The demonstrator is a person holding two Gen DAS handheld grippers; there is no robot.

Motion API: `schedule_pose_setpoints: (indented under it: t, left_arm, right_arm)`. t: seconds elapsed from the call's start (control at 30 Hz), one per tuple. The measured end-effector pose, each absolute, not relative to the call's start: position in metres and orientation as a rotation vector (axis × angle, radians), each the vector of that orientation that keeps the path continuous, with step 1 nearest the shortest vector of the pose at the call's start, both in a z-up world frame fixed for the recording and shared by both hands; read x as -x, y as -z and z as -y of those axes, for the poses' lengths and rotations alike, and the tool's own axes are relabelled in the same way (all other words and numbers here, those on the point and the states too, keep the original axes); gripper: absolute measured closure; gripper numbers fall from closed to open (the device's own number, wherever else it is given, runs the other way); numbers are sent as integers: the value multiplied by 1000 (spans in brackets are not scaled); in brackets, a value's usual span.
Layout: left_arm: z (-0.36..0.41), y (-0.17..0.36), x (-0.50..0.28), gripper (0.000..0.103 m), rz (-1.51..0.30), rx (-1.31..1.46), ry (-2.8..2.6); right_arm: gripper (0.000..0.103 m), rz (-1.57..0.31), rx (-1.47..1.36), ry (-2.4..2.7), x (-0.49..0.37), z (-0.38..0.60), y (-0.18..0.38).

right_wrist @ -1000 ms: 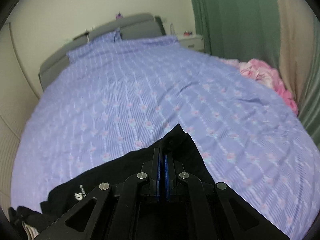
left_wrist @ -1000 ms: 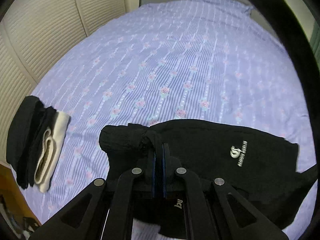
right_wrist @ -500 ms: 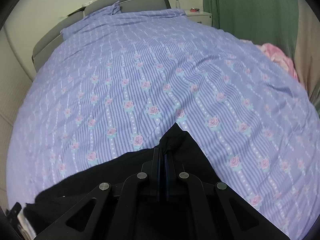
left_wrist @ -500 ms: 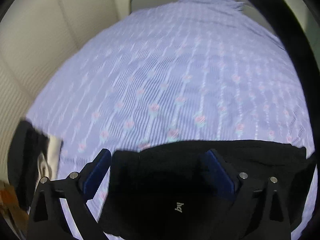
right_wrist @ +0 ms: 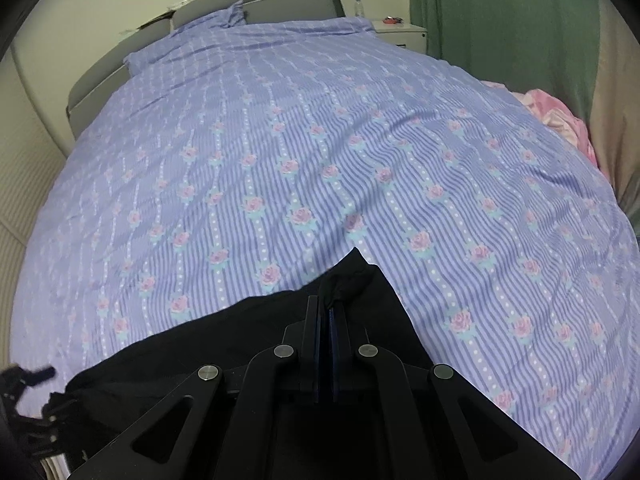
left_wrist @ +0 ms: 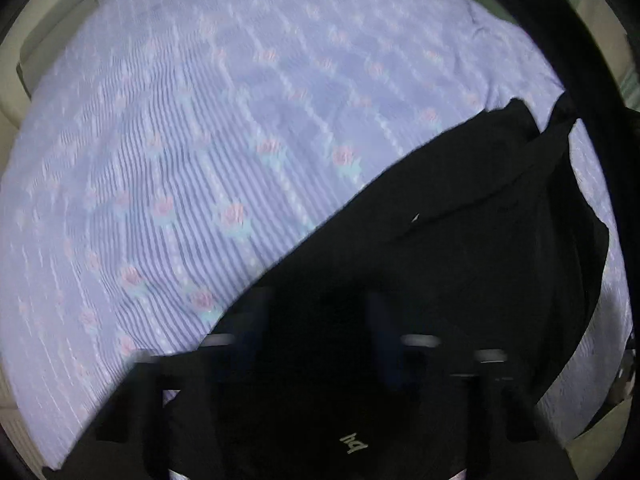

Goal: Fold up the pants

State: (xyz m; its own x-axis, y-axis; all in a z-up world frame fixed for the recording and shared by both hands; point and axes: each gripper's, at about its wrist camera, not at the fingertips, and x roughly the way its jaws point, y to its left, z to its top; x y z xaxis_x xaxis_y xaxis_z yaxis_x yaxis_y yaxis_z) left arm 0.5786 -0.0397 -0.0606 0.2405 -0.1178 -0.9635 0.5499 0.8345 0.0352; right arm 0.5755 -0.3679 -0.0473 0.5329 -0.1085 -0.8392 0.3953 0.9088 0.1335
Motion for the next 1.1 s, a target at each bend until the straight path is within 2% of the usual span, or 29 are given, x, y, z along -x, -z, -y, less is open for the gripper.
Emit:
schedule_pose_setpoints:
  t: [0.03,0.13,0.47,0.57,0.63,0.73,0.8,0.87,0.9,0.93,0.97,1.1]
  left_arm:
    - [38,60,-577,93,-1241,-411,459]
    - [27,54,-578,95,-1217,-325,435]
    - [25,67,-596,95,-1210,-301,336]
    - [27,72,-594,95,-1205,-291,313]
    - [27,74,-591,94,-1207,-301,310]
    - [31,75,-584,84,-1210,-291,292]
    - [30,70,-581,53,-1181,-289,248]
    - [25,59,-573,45,-1128,-276,215]
    - [23,53,-568,42,-1104,-270,204]
    - [21,47,-563,41,-1085,-272,198]
    - [20,42,-559,39,-1071,-275,191]
    - [12,24,-538,39,-1008,-288,175]
  right_arm:
    - [98,-964,-321,309,-575,367,47]
    - [98,-956,-312,313,-577,363,44]
    - [98,-1005,-264,323,-629,363,73]
    - [94,-1019,-265,317,-638,362,77]
    - [80,-1014,-262,313,-639,360,75]
    - [72,-1012,-242,329,-630,357,71]
    - [72,-1010,-205,365,-622,353,68]
    - [67,-991,-163,402,-613,348,61]
    - [47,-977,-140,425,-611,346,58]
    - [21,-930,-102,482,-607,344,51]
    - [16,-873,-76,502,-604,341,44]
    - [16,-852,12,416,-610,326,26]
